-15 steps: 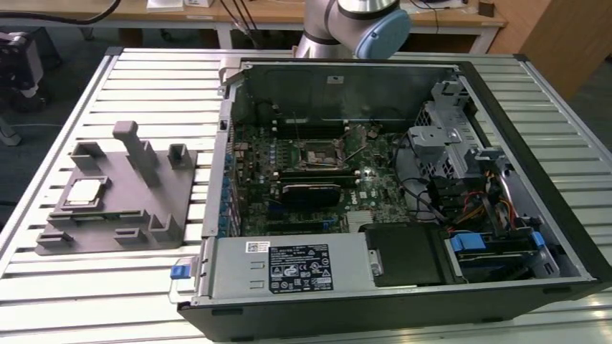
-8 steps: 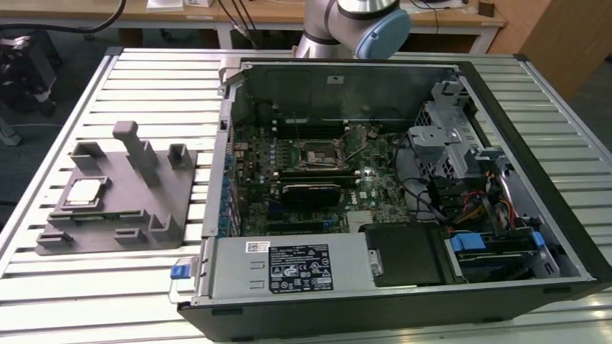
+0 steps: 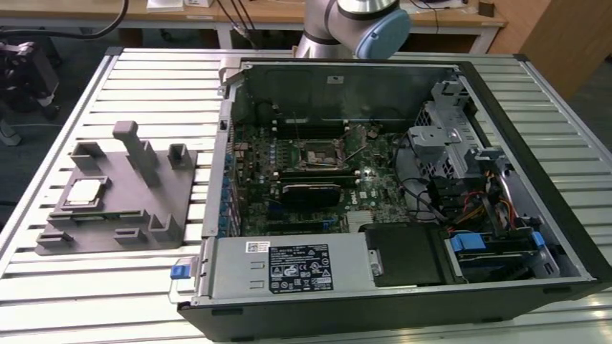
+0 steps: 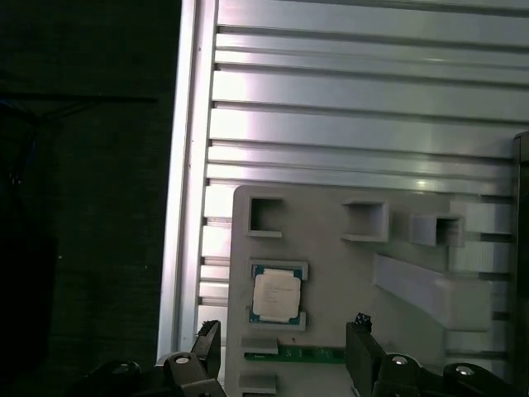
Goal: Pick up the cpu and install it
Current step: 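Pick up the cpu and move it towards the insertion slot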
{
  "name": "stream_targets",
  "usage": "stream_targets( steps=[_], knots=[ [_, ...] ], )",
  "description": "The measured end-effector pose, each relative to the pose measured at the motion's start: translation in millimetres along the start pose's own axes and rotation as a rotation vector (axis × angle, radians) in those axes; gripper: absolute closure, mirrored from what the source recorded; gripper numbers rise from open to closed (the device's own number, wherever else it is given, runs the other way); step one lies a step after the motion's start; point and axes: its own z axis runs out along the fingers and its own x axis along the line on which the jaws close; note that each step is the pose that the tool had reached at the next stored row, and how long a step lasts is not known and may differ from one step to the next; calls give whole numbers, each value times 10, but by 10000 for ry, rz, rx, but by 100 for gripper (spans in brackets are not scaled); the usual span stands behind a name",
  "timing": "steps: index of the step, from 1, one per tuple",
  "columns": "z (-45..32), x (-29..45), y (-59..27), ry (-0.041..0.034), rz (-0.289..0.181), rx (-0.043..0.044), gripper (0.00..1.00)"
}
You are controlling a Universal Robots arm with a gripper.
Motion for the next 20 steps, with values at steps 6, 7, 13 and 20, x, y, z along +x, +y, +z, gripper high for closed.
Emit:
stream_targets(
  steps=[6, 7, 13, 20],
  knots=[
    [65, 1, -3, 1, -1, 19, 30],
    [78, 1, -4, 2, 0, 26, 30],
    [150, 3, -7, 1, 0, 40, 30],
    [219, 3, -11, 2, -1, 40, 30]
  ],
)
